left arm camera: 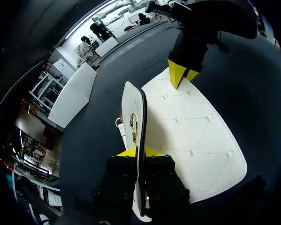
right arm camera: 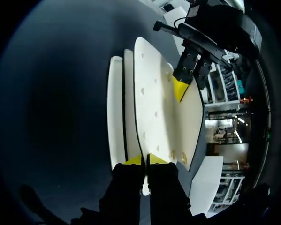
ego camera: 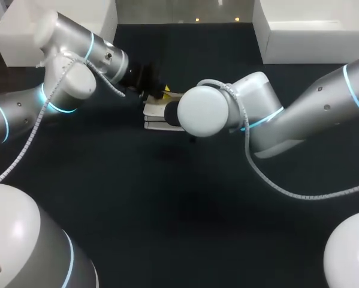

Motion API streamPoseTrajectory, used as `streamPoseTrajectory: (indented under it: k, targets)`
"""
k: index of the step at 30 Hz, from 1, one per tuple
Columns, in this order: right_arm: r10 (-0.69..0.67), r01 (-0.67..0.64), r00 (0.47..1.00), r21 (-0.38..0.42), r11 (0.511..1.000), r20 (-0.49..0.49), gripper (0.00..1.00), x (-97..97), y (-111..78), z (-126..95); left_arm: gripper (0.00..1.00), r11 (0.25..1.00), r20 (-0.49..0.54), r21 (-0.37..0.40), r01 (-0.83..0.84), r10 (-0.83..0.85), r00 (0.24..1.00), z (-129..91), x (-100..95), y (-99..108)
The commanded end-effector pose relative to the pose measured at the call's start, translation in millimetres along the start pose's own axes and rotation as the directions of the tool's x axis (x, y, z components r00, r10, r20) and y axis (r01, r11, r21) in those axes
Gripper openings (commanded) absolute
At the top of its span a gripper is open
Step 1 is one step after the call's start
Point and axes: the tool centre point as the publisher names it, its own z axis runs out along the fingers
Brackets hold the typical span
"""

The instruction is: Pick up the bag, open it, inspect its contents, close it, and place it on the opposite side

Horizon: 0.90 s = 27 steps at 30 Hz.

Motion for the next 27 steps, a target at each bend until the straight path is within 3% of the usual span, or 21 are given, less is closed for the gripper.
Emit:
streamPoseTrajectory:
  k: [1,2,3,4,7,8,18,27]
  targets:
    - [0.001,-0.001,1.000,-0.002,1.000,0.004,0.00,0.0,0.3,2.7,0.00,1.000,0.036,-0.007,0.013,-0.013,0.999,3.3,9.8,-1.3]
    - [0.001,-0.001,1.000,-0.002,1.000,0.004,0.00,0.0,0.3,2.7,0.00,1.000,0.032,-0.004,0.020,-0.020,0.999,3.1,9.1,-0.8]
    - [0.001,-0.001,1.000,-0.002,1.000,0.004,0.00,0.0,0.3,2.7,0.13,1.000,0.030,-0.008,0.027,-0.027,0.999,2.6,8.0,-0.6]
    - [0.001,-0.001,1.000,-0.002,1.000,0.004,0.00,0.0,0.3,2.7,0.35,0.999,0.032,-0.011,0.034,-0.033,0.999,1.8,6.5,-0.4]
    - [0.001,-0.001,1.000,-0.002,1.000,0.004,0.00,0.0,0.3,2.7,0.54,0.999,0.039,-0.018,0.034,-0.034,0.999,-3.7,2.1,-2.3]
    - [0.001,-0.001,1.000,-0.002,1.000,0.004,0.00,0.0,0.3,2.7,0.56,0.999,0.044,-0.016,0.034,-0.033,0.998,-6.2,0.4,-2.8]
    - [0.001,-0.001,1.000,-0.002,1.000,0.004,0.00,0.0,0.3,2.7,0.43,0.999,0.074,-0.003,0.035,-0.034,0.997,-16.0,-13.5,-3.8]
    - [0.001,-0.001,1.000,-0.002,1.000,0.004,0.00,0.0,0.3,2.7,0.40,0.998,0.082,0.013,0.065,-0.066,0.994,-19.9,-25.9,-4.8]
